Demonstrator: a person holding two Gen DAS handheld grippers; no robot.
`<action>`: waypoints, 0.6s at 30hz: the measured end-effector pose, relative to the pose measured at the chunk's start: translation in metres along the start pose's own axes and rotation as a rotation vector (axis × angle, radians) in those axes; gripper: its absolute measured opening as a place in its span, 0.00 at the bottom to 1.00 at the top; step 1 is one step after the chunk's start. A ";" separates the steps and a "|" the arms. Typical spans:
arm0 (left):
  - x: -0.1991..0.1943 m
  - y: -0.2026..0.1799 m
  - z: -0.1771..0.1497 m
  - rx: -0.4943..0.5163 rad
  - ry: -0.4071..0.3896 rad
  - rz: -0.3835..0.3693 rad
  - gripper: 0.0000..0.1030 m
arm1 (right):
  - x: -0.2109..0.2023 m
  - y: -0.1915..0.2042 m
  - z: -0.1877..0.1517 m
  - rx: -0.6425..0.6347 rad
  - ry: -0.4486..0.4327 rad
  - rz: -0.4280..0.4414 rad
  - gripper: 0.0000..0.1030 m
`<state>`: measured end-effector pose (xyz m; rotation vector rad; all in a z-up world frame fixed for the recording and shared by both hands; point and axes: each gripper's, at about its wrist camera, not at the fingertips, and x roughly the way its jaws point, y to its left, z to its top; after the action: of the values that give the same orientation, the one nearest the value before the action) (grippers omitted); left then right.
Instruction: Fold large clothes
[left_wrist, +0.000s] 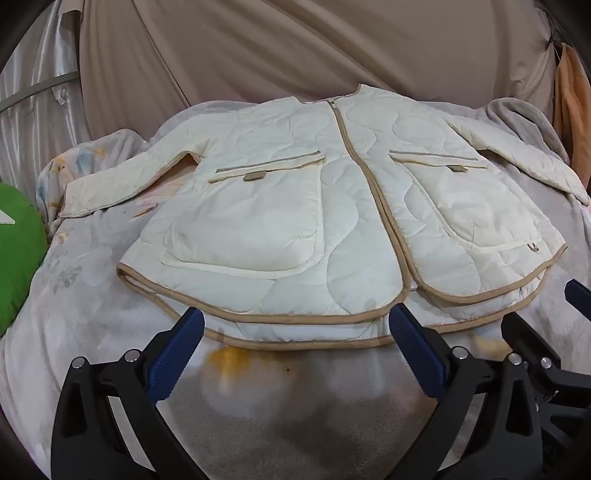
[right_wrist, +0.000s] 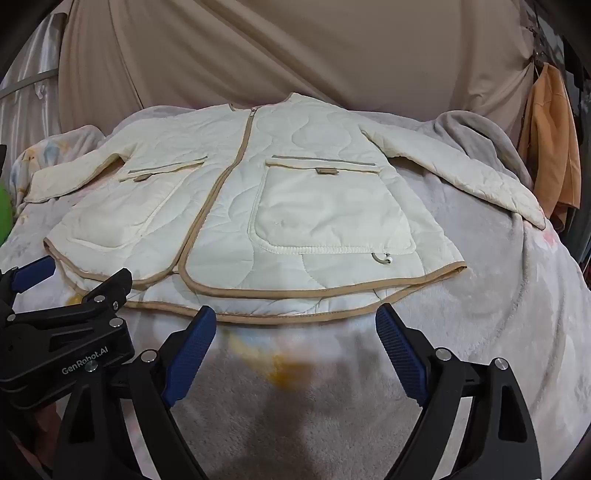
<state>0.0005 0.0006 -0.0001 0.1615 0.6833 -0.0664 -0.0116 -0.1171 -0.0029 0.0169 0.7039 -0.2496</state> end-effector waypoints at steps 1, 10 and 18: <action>0.000 0.000 0.000 -0.004 0.008 -0.006 0.95 | 0.000 0.000 0.000 0.001 0.000 0.002 0.83; 0.004 0.003 -0.001 0.003 0.021 0.004 0.95 | 0.003 -0.001 -0.003 0.004 0.010 0.002 0.83; 0.006 -0.002 -0.004 0.017 0.001 0.027 0.94 | 0.007 0.000 -0.005 0.004 0.028 -0.007 0.83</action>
<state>0.0025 -0.0005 -0.0077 0.1866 0.6812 -0.0462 -0.0091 -0.1180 -0.0112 0.0220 0.7316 -0.2580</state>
